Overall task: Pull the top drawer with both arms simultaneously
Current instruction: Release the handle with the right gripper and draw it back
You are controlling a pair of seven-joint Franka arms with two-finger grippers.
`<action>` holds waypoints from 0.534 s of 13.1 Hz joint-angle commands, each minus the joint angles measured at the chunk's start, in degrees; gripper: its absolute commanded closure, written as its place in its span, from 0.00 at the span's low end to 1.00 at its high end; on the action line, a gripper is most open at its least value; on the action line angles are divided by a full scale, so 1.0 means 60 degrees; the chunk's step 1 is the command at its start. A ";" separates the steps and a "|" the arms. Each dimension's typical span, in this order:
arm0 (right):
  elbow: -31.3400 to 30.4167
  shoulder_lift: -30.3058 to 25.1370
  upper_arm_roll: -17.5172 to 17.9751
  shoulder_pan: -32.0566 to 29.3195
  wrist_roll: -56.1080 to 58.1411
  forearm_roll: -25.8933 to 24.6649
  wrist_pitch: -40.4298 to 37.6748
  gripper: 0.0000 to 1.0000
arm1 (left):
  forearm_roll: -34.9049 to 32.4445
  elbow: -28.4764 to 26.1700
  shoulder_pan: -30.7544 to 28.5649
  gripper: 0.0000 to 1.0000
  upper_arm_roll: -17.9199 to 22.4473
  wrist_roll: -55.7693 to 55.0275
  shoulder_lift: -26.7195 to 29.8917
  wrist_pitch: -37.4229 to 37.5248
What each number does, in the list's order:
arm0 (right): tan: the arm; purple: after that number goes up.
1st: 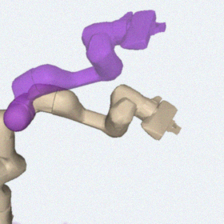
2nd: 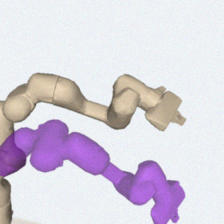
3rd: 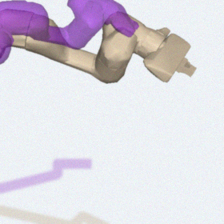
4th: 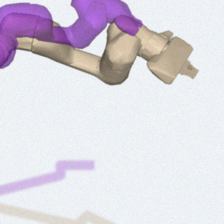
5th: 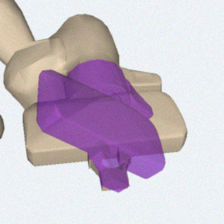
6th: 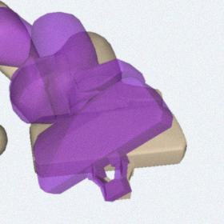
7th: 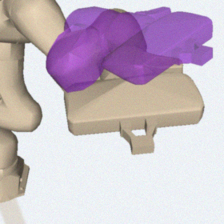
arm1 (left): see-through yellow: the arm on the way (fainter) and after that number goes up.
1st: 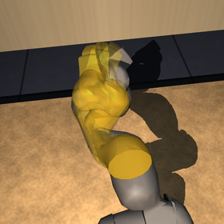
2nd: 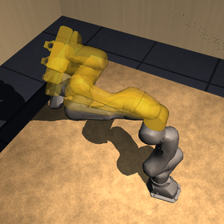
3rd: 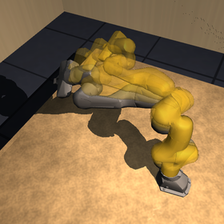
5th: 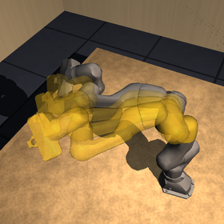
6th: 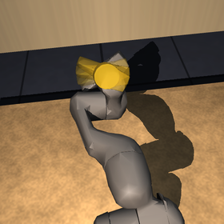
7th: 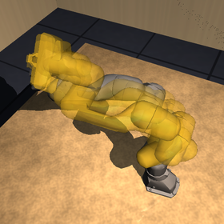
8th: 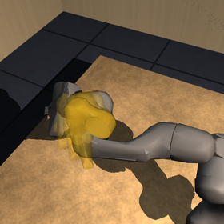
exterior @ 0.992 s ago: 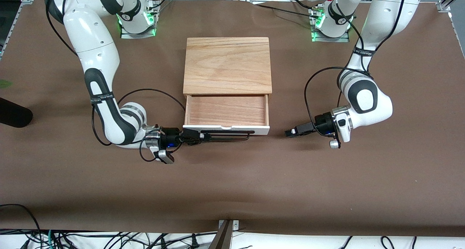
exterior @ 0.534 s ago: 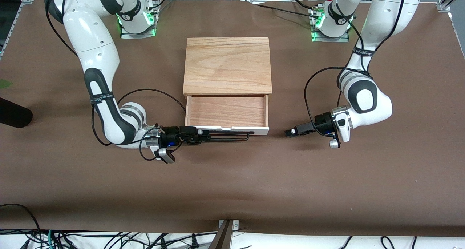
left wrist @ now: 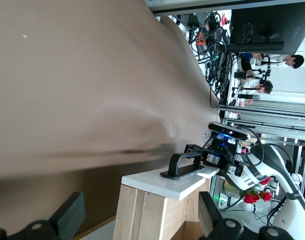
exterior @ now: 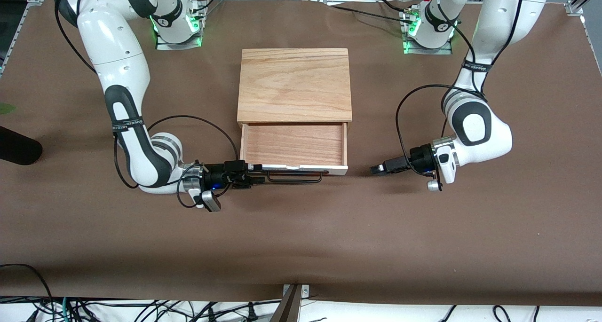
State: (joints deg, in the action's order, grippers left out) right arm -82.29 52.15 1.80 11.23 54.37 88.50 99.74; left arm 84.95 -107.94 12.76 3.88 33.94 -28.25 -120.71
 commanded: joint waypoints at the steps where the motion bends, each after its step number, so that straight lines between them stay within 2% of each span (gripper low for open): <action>1: 0.0104 -0.0839 -0.0314 0.0004 -0.1220 -0.1618 0.0003 0.00 | -0.0475 -0.0189 -0.0076 0.00 -0.0076 -0.0310 0.0372 -0.0082; 4: 0.0209 -0.1483 -0.0637 -0.0084 -0.1808 -0.3595 -0.0040 0.00 | -0.1730 -0.0203 -0.0090 0.00 -0.0076 -0.1302 0.0824 -0.0082; 7: 0.0209 -0.2492 -0.0740 -0.0245 -0.3109 -0.6420 -0.0128 0.00 | -0.4086 -0.0262 -0.0236 0.00 -0.0090 -0.3131 0.1717 0.0005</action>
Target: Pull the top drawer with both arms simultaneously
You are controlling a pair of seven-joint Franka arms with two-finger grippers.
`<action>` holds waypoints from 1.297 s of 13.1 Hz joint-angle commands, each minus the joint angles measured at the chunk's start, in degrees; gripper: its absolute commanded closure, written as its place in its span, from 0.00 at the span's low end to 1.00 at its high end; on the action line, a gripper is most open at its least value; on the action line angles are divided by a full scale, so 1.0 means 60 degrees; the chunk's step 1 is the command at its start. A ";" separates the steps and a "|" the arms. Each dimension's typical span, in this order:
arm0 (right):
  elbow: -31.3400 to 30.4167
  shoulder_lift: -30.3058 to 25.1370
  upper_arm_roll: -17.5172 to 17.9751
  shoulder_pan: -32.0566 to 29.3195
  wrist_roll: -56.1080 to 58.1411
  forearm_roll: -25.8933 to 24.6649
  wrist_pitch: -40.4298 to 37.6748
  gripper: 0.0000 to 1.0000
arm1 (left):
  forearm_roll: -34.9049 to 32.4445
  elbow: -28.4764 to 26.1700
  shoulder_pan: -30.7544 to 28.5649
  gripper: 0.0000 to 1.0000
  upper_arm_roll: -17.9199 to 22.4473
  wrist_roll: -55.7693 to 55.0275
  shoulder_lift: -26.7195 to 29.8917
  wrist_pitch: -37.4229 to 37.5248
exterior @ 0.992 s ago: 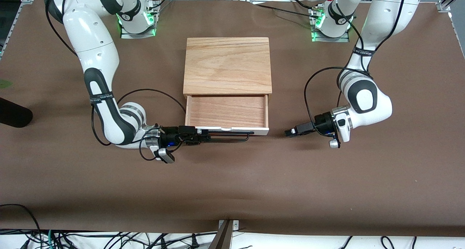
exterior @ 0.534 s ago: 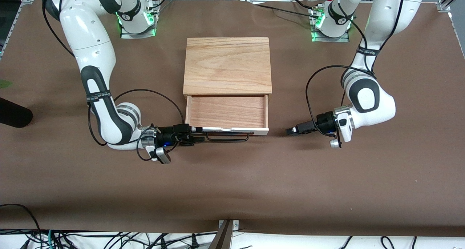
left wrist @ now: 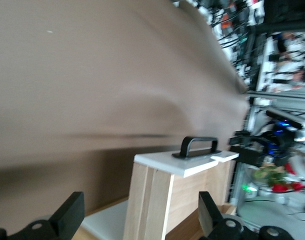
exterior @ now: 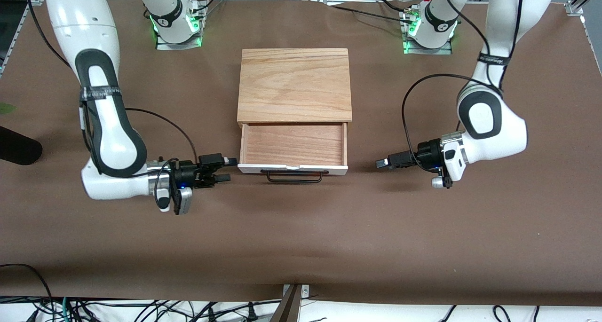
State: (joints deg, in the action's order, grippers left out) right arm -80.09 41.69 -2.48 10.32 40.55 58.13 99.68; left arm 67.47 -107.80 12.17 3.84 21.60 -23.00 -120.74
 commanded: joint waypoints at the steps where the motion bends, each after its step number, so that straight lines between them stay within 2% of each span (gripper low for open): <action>1: -0.0157 -0.1158 -0.0026 -0.0109 -0.1348 -0.2556 -0.0119 0.00 | -0.2007 -0.0330 -0.0153 0.00 -0.0098 -0.1791 0.1207 0.0099; 3: -0.0201 -0.1949 0.0017 -0.0109 -0.2417 -0.4464 -0.0496 0.00 | -0.3546 -0.0373 -0.0371 0.00 -0.0229 -0.2645 0.1837 0.0595; 7: -0.0318 -0.3428 0.0047 -0.0109 -0.4803 -0.7221 -0.1494 0.00 | -0.5774 -0.0433 -0.0914 0.00 -0.0245 -0.3145 0.2892 0.1942; 9: -0.0508 -0.4132 0.0352 -0.0123 -0.5716 -0.9238 -0.1583 0.00 | -0.7048 -0.0374 -0.1017 0.00 -0.0230 -0.3263 0.3434 0.2645; 11: -0.0699 -0.4821 0.0427 -0.0531 -0.5791 -0.9555 -0.2239 0.00 | -0.8134 -0.0330 -0.1178 0.00 -0.0230 -0.3307 0.3933 0.3216; 12: -0.1134 -0.5317 0.0428 -0.0708 -0.5835 -0.9570 -0.2344 0.00 | -0.8617 -0.0257 -0.1222 0.00 -0.0230 -0.3307 0.4153 0.3495; 15: -0.2848 -0.6798 0.0151 -0.1237 -0.5865 -0.9832 -0.1513 0.00 | -0.9908 0.0064 -0.1237 0.00 -0.0230 -0.3292 0.4608 0.4228; 17: -0.2985 -0.6904 -0.0070 -0.1280 -0.5865 -0.9878 -0.0869 0.00 | -1.0771 0.0633 -0.1237 0.00 -0.0230 -0.3278 0.4740 0.4901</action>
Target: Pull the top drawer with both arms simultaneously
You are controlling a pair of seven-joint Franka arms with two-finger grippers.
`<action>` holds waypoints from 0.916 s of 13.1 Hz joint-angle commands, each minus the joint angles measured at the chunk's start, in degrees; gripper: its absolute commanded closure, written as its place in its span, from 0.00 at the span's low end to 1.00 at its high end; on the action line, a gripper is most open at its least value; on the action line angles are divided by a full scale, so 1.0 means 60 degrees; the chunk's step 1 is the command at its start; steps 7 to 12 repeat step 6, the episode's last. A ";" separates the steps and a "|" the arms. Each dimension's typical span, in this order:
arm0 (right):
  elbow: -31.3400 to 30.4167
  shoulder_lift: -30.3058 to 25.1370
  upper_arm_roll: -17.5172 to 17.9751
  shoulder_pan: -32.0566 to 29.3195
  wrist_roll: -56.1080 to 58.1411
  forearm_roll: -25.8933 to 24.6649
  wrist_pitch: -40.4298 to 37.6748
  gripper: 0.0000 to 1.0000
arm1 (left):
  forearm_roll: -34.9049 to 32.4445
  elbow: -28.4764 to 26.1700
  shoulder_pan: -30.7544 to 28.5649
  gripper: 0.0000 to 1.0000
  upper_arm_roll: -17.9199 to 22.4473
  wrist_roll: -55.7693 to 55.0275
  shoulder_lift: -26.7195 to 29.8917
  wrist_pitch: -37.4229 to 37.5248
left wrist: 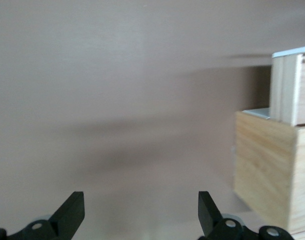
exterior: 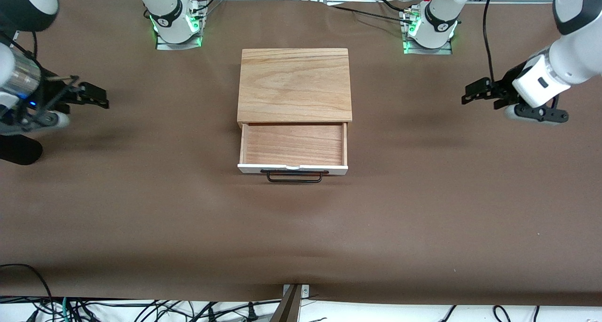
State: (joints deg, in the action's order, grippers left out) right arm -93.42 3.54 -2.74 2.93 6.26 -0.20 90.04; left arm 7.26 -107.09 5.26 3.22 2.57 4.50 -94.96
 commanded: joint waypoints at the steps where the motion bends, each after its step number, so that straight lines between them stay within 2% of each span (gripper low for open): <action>1: -0.0720 -0.0561 -0.0027 -0.0063 -0.0077 -0.0288 0.1045 0.00 | -0.1119 0.0868 -0.0085 0.00 -0.0140 -0.0076 0.0172 0.0969; 3: -0.0690 -0.0634 0.0060 -0.0049 -0.0091 -0.0684 0.0873 0.00 | -0.1401 0.1295 -0.0085 0.00 -0.0141 -0.0047 0.0201 0.1411; 12: -0.0632 -0.0605 0.0075 -0.0049 -0.0106 -0.0627 0.0857 0.00 | -0.1372 0.1296 -0.0085 0.00 -0.0141 -0.0018 0.0289 0.1412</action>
